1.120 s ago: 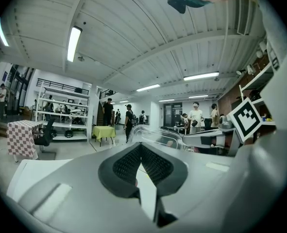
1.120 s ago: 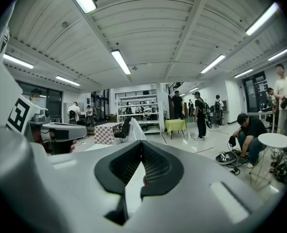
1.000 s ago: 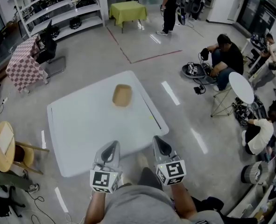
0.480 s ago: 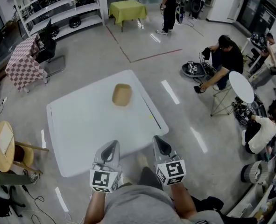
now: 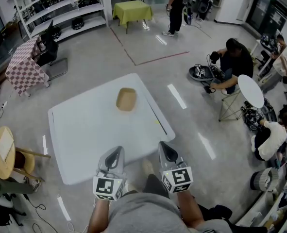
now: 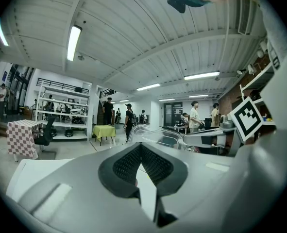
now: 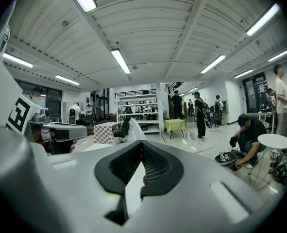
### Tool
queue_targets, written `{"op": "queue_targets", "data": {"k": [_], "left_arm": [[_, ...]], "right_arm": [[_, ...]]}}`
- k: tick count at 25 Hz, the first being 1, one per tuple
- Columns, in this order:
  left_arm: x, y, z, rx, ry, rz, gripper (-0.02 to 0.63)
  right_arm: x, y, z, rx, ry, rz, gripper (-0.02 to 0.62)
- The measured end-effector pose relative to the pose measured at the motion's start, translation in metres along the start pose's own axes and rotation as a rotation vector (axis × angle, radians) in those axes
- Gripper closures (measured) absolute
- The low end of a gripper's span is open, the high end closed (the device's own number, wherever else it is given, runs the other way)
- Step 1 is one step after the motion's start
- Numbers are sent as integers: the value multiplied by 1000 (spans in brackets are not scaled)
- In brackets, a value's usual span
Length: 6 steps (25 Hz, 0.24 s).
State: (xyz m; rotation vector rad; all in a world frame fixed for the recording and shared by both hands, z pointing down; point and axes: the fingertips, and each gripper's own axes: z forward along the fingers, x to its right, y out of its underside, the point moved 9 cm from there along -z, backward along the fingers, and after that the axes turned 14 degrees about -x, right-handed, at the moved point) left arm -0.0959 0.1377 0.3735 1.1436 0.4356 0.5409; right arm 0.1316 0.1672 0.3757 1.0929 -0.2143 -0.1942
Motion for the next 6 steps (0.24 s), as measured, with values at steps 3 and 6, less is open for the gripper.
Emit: {"op": "queue_targets", "data": {"k": [3, 6], "left_arm": [[3, -1, 0, 0, -3, -1, 595], [7, -2, 1, 8, 4, 1, 595]], "right_arm": [[2, 0, -2, 2, -5, 2, 592], [3, 2, -3, 4, -10, 4, 592]]}}
